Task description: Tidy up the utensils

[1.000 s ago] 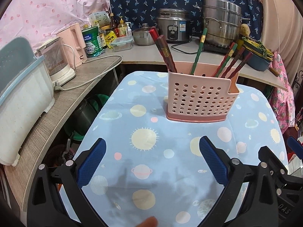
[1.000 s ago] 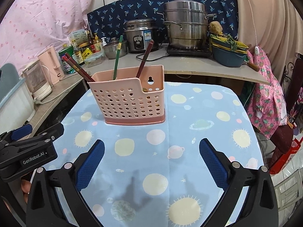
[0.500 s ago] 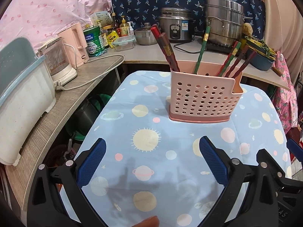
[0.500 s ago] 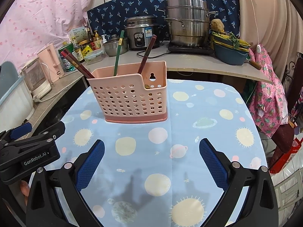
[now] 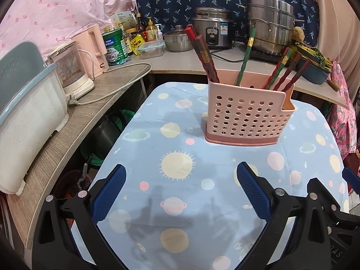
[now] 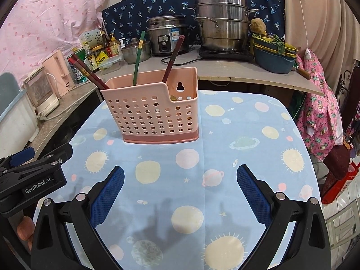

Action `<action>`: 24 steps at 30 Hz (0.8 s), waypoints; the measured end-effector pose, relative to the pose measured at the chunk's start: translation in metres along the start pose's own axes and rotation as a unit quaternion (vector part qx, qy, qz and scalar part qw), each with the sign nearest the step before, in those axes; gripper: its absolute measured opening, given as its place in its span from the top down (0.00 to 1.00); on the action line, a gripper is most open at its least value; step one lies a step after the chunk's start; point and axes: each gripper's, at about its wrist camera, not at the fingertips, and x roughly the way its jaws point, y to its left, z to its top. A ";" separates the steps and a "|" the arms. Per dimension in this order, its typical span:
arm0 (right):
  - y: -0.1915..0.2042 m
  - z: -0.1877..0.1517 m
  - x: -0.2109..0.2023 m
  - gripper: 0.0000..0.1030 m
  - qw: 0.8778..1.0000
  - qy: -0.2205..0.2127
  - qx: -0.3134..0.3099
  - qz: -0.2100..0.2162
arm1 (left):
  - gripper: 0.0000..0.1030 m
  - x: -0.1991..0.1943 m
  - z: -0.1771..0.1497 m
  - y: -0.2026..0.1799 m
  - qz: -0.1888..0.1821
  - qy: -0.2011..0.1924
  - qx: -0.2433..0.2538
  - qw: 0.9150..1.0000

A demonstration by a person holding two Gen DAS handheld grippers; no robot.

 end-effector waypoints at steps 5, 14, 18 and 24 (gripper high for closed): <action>0.000 0.000 0.002 0.06 1.000 0.001 0.001 -0.001 | 0.08 0.002 -0.002 -0.001 -0.002 0.002 0.007 1.000; -0.001 0.000 0.003 0.06 1.000 0.003 0.002 -0.001 | 0.08 0.003 -0.003 -0.001 -0.008 0.007 0.010 1.000; -0.002 0.000 0.003 0.06 1.000 0.003 0.003 -0.001 | 0.08 0.003 -0.003 -0.001 -0.008 0.009 0.011 1.000; -0.002 0.000 0.003 0.06 1.000 0.003 0.002 -0.001 | 0.08 0.005 -0.003 -0.001 -0.007 0.009 0.012 1.000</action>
